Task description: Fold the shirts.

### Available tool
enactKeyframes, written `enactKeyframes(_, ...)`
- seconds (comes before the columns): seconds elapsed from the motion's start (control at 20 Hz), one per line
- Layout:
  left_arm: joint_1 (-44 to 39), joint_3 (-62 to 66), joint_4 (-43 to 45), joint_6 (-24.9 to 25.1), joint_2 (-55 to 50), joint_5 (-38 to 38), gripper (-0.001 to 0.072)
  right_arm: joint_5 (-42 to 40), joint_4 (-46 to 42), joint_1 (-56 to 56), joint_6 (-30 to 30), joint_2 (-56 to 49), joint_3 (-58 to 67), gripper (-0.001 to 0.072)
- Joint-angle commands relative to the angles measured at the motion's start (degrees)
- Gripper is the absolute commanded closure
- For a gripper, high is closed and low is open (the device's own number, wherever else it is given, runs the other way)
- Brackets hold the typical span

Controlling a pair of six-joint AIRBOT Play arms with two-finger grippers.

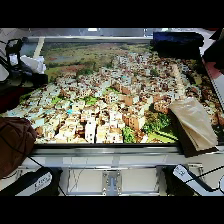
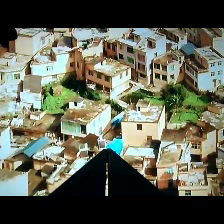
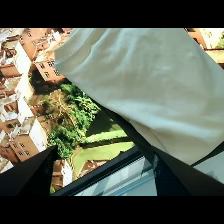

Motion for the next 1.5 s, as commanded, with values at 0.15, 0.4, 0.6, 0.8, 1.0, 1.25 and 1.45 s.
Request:
enactKeyframes(0.15, 0.1, 0.0, 0.0, 0.0, 0.0, 0.0, 0.0694, 0.1, 1.3, 0.4, 0.0, 0.1, 0.0, 0.0060)
enactKeyframes(0.4, 0.1, 0.0, 0.0, 0.0, 0.0, 0.0, 0.0694, 1.9, 1.3, 7.7, 0.0, -0.1, 0.0, 0.0059)
enactKeyframes(0.6, 0.1, 0.0, 0.0, 0.0, 0.0, 0.0, 0.0694, 2.8, 1.1, 15.8, -0.7, -0.1, 0.0, 0.0060)
enactKeyframes(0.8, 0.3, 0.0, 2.6, 0.1, -0.6, 3.7, 0.0682, 3.5, 0.9, 21.0, -0.7, -0.1, 0.0, 0.0059)
enactKeyframes(1.0, 3.3, 0.0, 23.0, -0.5, -2.1, 9.8, 0.0196, 3.5, 0.8, 23.3, -0.7, -0.1, 0.0, 0.0059)
enactKeyframes(1.25, 16.8, 0.1, 21.6, -28.7, -7.3, 24.5, 0.0166, 3.8, 0.8, 25.5, -0.4, -0.1, 0.0, 0.0060)
enactKeyframes(1.45, 29.7, 0.1, -0.2, -36.0, -16.2, 26.8, 0.0165, 4.1, 0.8, 27.0, 0.6, -0.1, 0.0, 0.0060)
